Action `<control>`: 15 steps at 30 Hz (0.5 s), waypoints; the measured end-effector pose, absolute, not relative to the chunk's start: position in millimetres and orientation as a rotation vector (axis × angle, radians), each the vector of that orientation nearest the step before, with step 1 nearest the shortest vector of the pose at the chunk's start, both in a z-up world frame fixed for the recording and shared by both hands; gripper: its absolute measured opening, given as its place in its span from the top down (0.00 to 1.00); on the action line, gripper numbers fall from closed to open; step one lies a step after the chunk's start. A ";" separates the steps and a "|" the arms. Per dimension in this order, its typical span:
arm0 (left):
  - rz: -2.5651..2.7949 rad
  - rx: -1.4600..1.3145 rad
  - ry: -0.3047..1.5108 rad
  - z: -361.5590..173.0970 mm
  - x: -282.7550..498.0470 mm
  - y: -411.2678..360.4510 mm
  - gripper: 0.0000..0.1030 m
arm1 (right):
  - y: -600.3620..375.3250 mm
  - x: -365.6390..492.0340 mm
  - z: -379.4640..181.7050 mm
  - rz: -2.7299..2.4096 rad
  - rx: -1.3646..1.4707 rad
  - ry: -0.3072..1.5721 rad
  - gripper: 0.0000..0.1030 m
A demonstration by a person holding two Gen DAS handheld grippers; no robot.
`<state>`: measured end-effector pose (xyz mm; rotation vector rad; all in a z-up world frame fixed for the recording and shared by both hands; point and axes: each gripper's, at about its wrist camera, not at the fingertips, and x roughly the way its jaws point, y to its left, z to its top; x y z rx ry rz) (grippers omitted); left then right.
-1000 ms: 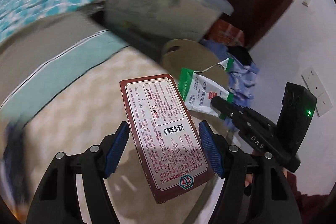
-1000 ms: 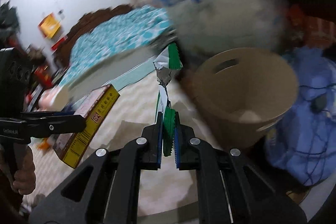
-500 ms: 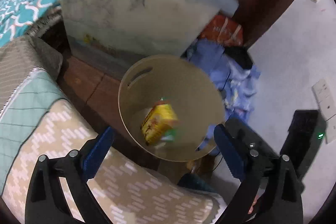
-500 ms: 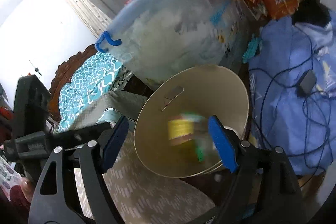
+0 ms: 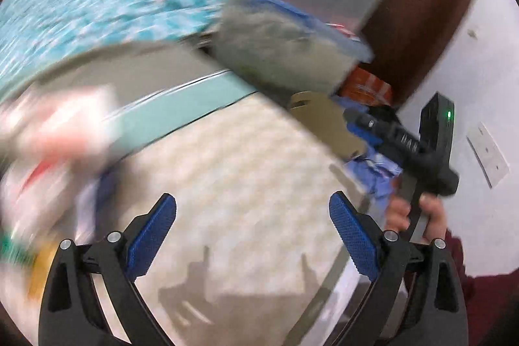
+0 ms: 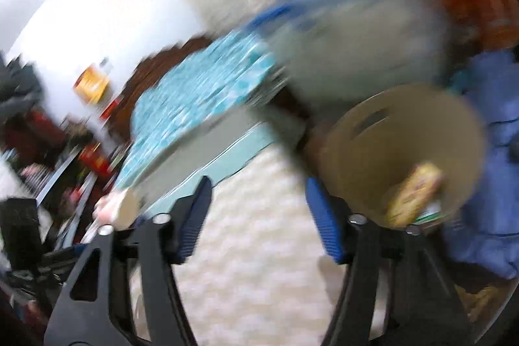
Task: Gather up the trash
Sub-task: 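Grasp the crumpled white paper with the left tool while the right tool grasps the pink cup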
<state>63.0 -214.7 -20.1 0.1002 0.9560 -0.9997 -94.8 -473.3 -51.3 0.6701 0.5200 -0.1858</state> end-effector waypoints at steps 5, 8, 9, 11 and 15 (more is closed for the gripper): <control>-0.732 0.018 0.947 -26.7 96.4 -118.4 0.18 | -399.7 -8.0 -47.9 0.077 0.657 0.627 0.47; -0.655 -0.047 0.863 -15.8 114.1 -93.2 0.08 | -351.5 59.1 -50.3 0.220 0.725 0.662 0.23; -0.641 -0.054 0.847 -13.7 121.6 -91.7 0.08 | -351.5 59.1 -50.3 0.220 0.725 0.662 0.22; -0.647 -0.062 0.856 -14.5 134.4 -96.9 0.08 | -332.1 85.2 -54.3 0.245 0.733 0.692 0.22; -0.661 -0.036 0.875 -26.0 152.4 -114.6 0.09 | -307.3 109.5 -59.8 0.283 0.735 0.726 0.67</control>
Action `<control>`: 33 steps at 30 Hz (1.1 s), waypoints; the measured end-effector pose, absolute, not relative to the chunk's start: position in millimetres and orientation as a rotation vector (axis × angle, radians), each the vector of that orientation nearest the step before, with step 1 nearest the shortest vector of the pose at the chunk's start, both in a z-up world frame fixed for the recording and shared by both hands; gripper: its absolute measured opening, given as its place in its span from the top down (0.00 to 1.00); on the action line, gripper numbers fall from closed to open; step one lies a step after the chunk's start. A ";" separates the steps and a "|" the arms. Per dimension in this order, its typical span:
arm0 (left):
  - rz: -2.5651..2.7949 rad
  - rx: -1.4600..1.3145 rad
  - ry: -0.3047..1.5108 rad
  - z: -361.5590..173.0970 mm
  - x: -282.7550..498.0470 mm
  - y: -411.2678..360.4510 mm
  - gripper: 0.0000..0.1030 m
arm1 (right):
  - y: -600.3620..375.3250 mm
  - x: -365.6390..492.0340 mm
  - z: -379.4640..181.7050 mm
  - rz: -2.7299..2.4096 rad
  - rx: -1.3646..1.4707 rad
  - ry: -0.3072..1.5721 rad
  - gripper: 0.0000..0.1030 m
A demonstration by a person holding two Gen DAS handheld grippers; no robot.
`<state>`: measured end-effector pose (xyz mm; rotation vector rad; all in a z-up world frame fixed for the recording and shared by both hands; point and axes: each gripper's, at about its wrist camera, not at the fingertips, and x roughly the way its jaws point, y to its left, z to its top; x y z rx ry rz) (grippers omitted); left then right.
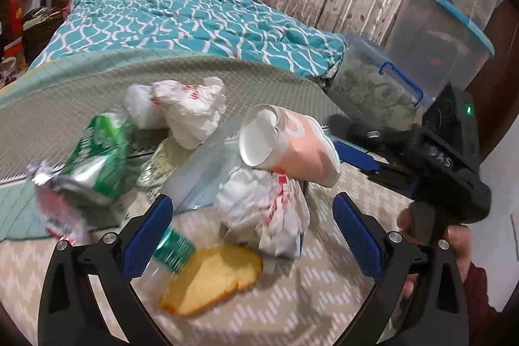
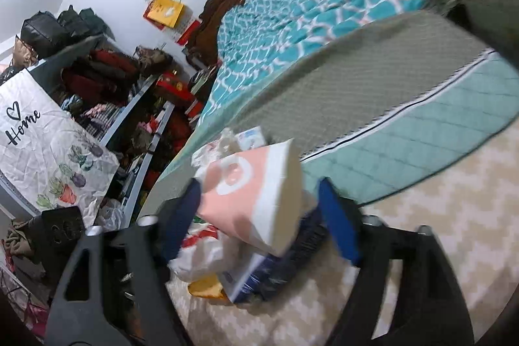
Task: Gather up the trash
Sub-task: 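Grasp the crumpled white paper with the left tool while the right tool grasps the pink cup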
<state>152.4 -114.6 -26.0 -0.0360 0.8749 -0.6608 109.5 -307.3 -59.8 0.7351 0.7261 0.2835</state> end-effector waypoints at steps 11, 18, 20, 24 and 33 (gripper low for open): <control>-0.839 -0.100 0.898 -28.9 97.5 -91.0 0.59 | -289.6 -15.1 -51.7 0.184 0.709 0.698 0.89; -0.905 -0.081 0.961 -45.7 65.1 -101.7 0.57 | -280.1 -80.9 -91.8 0.142 0.768 0.799 0.68; -0.909 -0.080 0.989 -51.5 66.0 -108.8 0.57 | -290.7 -88.6 -97.0 0.132 0.810 0.807 0.25; -0.923 -0.090 1.014 -58.1 65.4 -118.1 0.57 | -306.7 -98.7 -82.5 0.149 0.769 0.753 0.28; -0.923 -0.083 1.065 -67.8 73.5 -142.8 0.56 | -380.6 -42.1 -97.5 0.159 0.789 0.793 0.45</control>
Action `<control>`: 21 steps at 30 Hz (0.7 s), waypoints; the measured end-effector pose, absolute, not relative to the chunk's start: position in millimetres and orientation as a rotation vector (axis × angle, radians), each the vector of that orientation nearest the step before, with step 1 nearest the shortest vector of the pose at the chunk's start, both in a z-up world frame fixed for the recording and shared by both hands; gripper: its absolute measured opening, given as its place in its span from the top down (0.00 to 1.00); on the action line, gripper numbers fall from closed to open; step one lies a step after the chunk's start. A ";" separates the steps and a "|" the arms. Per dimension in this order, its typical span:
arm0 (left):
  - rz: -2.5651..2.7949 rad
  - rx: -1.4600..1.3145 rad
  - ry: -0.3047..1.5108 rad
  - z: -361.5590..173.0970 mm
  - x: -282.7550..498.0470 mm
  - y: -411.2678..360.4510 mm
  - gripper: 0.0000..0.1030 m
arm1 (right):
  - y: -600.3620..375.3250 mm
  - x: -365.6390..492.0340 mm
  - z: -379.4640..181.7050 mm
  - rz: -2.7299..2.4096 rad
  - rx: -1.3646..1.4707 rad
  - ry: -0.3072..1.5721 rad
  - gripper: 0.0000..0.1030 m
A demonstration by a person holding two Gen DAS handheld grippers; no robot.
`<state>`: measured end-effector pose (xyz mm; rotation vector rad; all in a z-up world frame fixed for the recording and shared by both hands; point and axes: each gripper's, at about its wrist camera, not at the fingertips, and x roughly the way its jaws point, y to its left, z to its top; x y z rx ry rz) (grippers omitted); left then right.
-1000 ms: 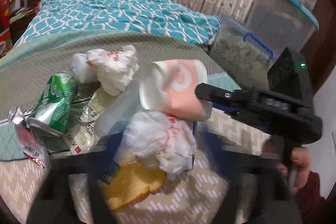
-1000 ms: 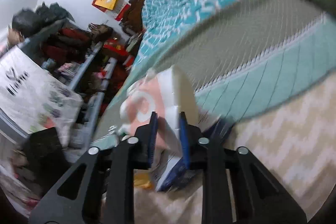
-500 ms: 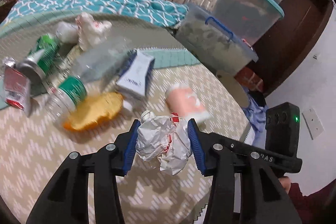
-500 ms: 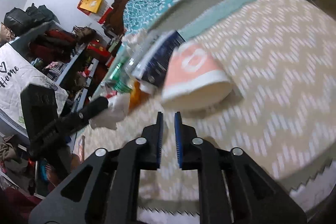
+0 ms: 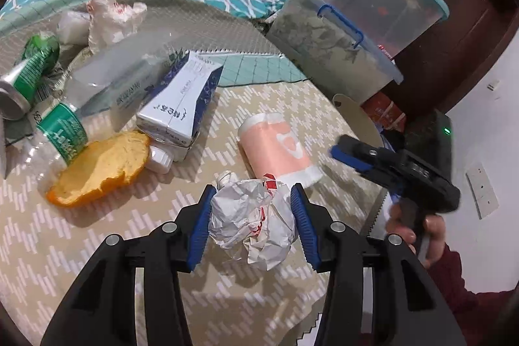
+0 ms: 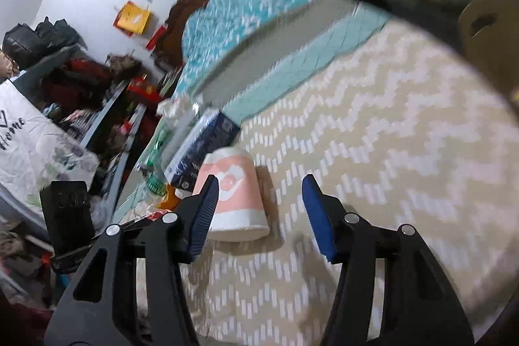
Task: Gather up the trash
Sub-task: 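Grasp the crumpled white paper with the left tool while the right tool grasps the pink cup, then lift the crumpled paper with the left tool while the right tool lifts the pink cup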
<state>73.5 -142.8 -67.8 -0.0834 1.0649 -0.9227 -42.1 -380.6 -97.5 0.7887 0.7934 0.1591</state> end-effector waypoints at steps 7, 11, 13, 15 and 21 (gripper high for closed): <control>-0.881 -0.023 1.102 -81.6 78.3 -158.3 0.56 | -345.3 -6.1 -119.0 0.292 0.747 0.907 0.58; -0.851 -0.029 1.132 -92.2 82.0 -151.2 0.56 | -328.3 -13.9 -117.6 0.317 0.724 0.905 0.72; -0.843 -0.032 1.131 -93.4 79.7 -145.6 0.56 | -321.3 -30.4 -114.7 0.304 0.731 0.882 0.76; -0.836 -0.020 1.124 -92.7 75.4 -141.7 0.56 | -313.8 -40.7 -113.1 0.288 0.732 0.876 0.76; -0.790 0.047 1.084 -87.3 53.3 -124.9 0.56 | -283.9 -79.4 -106.5 0.256 0.713 0.854 0.77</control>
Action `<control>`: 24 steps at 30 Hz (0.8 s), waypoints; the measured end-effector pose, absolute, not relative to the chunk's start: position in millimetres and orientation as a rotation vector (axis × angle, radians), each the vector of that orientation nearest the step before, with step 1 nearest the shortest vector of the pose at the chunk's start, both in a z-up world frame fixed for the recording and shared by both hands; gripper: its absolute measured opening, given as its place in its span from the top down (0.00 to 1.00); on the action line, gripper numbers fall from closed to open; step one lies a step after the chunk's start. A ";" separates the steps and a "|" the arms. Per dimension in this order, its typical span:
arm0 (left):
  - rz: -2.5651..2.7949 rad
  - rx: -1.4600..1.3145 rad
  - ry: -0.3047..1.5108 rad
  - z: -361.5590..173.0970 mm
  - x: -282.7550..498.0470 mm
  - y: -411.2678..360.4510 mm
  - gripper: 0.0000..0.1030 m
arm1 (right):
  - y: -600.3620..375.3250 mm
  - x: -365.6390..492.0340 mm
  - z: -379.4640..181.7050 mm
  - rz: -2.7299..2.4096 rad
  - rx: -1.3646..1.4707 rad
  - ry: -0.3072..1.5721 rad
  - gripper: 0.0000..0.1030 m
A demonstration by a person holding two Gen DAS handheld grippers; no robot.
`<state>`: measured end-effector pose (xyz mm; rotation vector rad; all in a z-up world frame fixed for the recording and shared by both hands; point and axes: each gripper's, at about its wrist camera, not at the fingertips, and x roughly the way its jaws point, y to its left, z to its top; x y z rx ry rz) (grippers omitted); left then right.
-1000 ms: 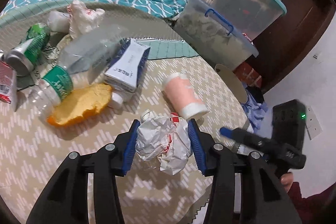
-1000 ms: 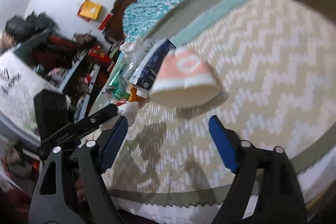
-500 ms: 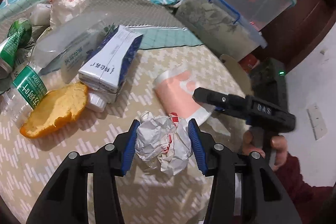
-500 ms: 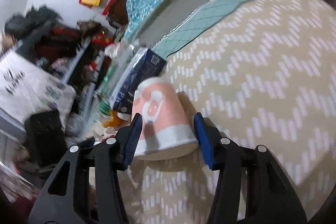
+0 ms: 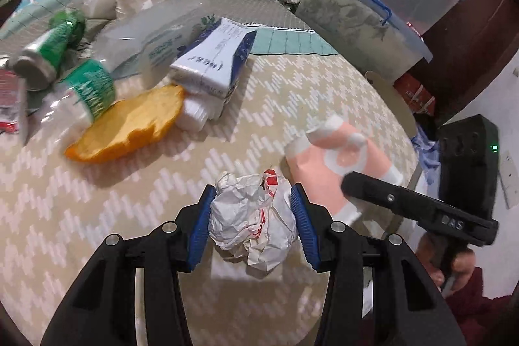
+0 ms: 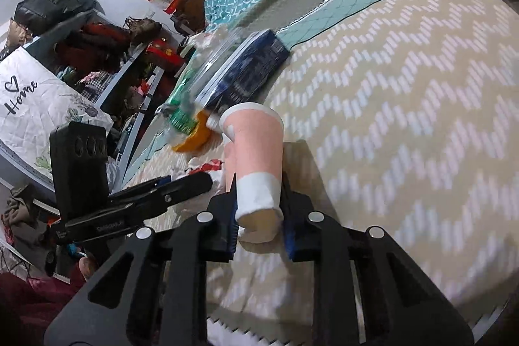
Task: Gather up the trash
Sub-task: 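Lift the crumpled paper with the left tool while the right tool lifts the pink cup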
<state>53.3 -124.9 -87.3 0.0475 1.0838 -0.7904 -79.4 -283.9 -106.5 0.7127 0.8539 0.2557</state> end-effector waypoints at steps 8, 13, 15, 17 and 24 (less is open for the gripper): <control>-0.713 0.066 1.033 -83.2 32.5 -86.9 0.55 | -249.4 -92.0 -98.2 0.224 0.629 0.860 0.77; -0.679 0.055 1.014 -82.8 24.9 -66.5 0.54 | -240.9 -94.6 -97.2 0.221 0.620 0.866 0.77; -0.666 0.056 1.003 -82.9 21.8 -57.9 0.54 | -236.1 -95.4 -96.6 0.222 0.612 0.866 0.77; -0.651 0.063 0.991 -82.2 18.6 -54.5 0.52 | -230.6 -96.4 -95.6 0.224 0.605 0.865 0.77; -0.590 0.076 0.959 -80.4 13.8 -43.6 0.50 | -211.6 -102.5 -88.1 0.183 0.509 0.853 0.77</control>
